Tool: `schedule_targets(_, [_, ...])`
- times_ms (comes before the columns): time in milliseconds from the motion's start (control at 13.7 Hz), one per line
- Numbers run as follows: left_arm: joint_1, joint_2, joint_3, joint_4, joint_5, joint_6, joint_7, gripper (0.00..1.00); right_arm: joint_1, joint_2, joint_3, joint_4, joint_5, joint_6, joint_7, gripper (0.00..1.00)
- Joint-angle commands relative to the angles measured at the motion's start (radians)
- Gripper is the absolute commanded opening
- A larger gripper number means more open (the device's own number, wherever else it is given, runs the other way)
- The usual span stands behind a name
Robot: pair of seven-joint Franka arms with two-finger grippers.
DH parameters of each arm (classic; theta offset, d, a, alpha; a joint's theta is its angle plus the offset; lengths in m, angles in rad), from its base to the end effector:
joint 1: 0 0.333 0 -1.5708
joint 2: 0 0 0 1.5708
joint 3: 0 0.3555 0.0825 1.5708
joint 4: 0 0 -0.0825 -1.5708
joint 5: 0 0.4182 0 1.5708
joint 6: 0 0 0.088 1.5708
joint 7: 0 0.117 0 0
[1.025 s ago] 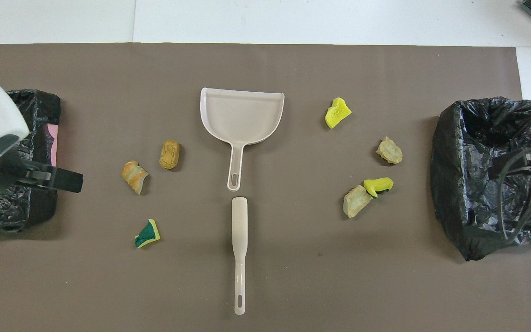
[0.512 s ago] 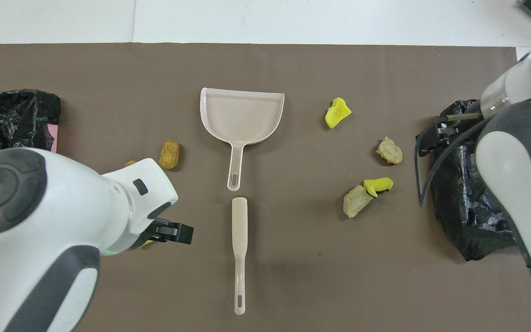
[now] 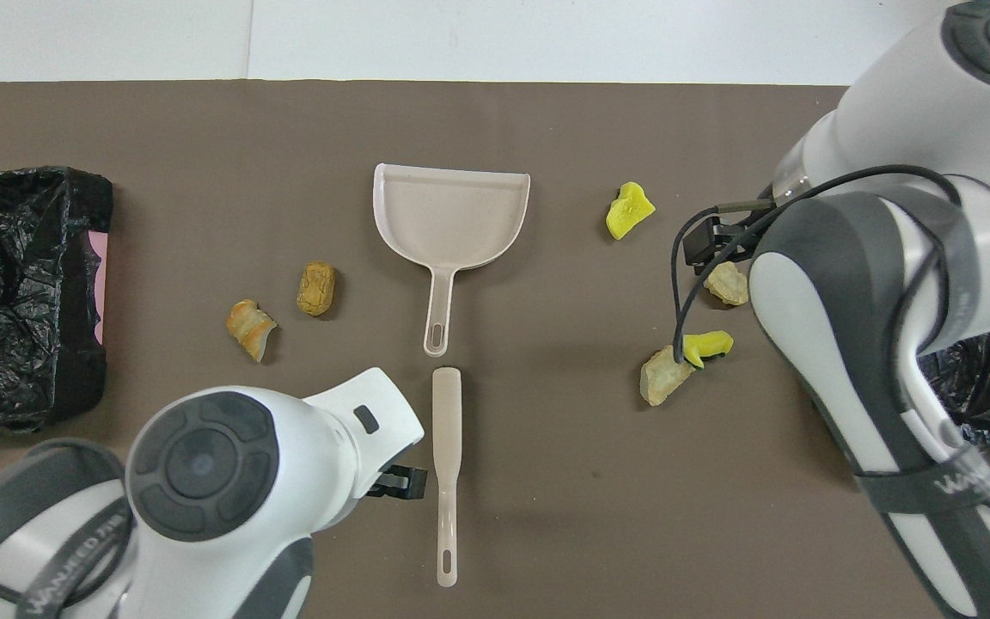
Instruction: Sweep and dump trash in bin
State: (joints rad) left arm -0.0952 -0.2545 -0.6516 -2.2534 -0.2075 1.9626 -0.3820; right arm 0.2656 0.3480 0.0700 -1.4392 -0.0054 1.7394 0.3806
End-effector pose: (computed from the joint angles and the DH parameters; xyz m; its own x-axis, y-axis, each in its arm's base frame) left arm 0.3468 -0.3566 0.4519 0.9640 -0.2515 -0.0867 -0.2526 -0.9676 -0.0011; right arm 0.6702 0.2256 0.5093 0.9976 -0.0475 -0.0505 -0.0476 -0.9989 0.0002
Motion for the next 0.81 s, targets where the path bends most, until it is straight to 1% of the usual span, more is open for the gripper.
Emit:
schedule_targets(0, [-0.003, 0.006, -0.077, -0.125, -0.021, 0.16, -0.062, 1.0, 0.047, 0.054, -0.001, 0.034, 0.013, 0.057, 0.101, 1.0])
schedule_targets(73, [-0.003, 0.018, -0.109, -0.136, -0.039, 0.18, -0.084, 1.0, 0.059, 0.069, -0.001, 0.034, 0.013, 0.086, 0.128, 1.0])
schedule_targets(220, [-0.007, 0.081, -0.144, -0.144, -0.062, 0.217, -0.1, 1.0, 0.096, 0.1, -0.001, 0.034, 0.012, 0.133, 0.193, 1.0])
schedule_targets(366, [-0.009, 0.087, -0.148, -0.15, -0.066, 0.216, -0.126, 1.0, 0.119, 0.121, -0.001, 0.036, 0.012, 0.166, 0.239, 1.0])
schedule_targets(512, [-0.011, 0.086, -0.149, -0.158, -0.073, 0.21, -0.126, 1.0, 0.162, 0.169, -0.002, 0.063, 0.01, 0.196, 0.317, 1.0])
schedule_targets(586, [-0.009, 0.086, -0.148, -0.158, -0.087, 0.206, -0.129, 0.75, 0.193, 0.208, -0.002, 0.104, 0.002, 0.198, 0.357, 1.0])
schedule_targets(659, [-0.008, 0.086, -0.148, -0.158, -0.087, 0.205, -0.127, 0.47, 0.204, 0.244, -0.004, 0.146, 0.002, 0.198, 0.379, 1.0])
schedule_targets(732, [-0.008, 0.086, -0.148, -0.158, -0.087, 0.202, -0.126, 0.25, 0.216, 0.274, -0.002, 0.179, 0.002, 0.199, 0.4, 1.0])
